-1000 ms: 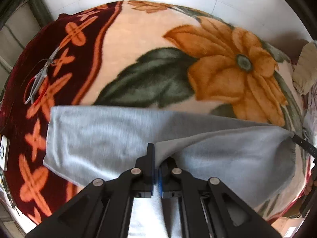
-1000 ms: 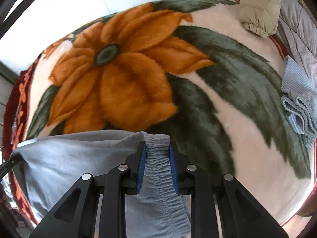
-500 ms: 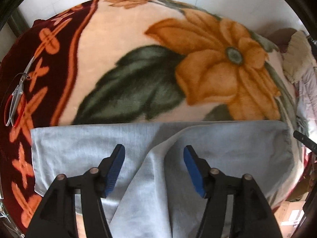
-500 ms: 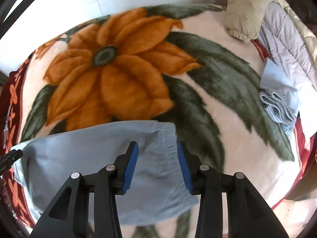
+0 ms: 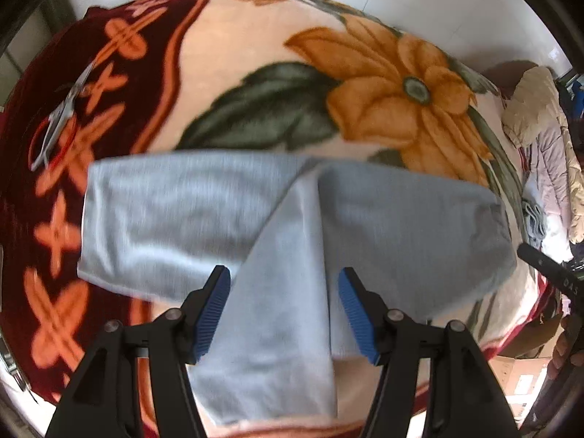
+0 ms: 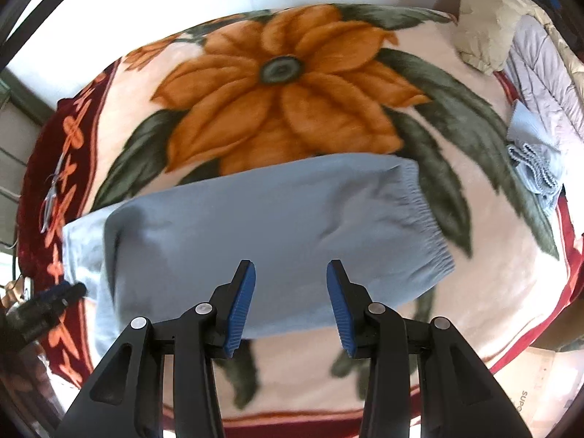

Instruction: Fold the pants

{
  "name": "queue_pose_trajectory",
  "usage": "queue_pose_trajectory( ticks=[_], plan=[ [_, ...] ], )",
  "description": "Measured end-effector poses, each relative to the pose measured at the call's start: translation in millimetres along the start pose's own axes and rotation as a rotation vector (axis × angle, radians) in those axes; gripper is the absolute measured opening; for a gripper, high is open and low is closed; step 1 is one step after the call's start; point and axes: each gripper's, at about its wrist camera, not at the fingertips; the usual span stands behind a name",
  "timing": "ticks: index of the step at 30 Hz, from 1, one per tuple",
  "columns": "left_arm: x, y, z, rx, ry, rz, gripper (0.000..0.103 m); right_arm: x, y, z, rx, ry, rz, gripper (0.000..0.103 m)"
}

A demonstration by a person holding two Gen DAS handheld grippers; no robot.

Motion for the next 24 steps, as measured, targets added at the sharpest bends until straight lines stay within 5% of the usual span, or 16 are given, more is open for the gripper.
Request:
queue_pose_trajectory(
  ticks=[15, 21, 23, 24],
  plan=[
    [29.7, -33.8, -72.5, -0.023, 0.123, -0.053, 0.065, -8.6, 46.2, -26.4, -0.054, 0.038, 0.046, 0.042],
    [57.8, -36.3, -79.4, -0.006, 0.174, 0.016, 0.064, -4.4, 50.8, -35.9, -0.069, 0.058, 0.043, 0.042],
    [60.9, -31.3, -81.1, -0.026, 0.177, 0.026, 0.047, -3.4, 51.5, -37.0, -0.068, 0.062, 0.043, 0.042],
    [61.0, -28.0, -81.7, -0.040, 0.180, 0.030, 0.027, -2.4, 51.9, -37.4, -0.065, 0.066, 0.045, 0.042]
  ],
)
Point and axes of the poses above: each gripper's, at about its wrist camera, not at the fingertips, and x roughly the way its jaws point, y to its left, z to its top, and after that the axes turned 11 degrees about x, right-handed
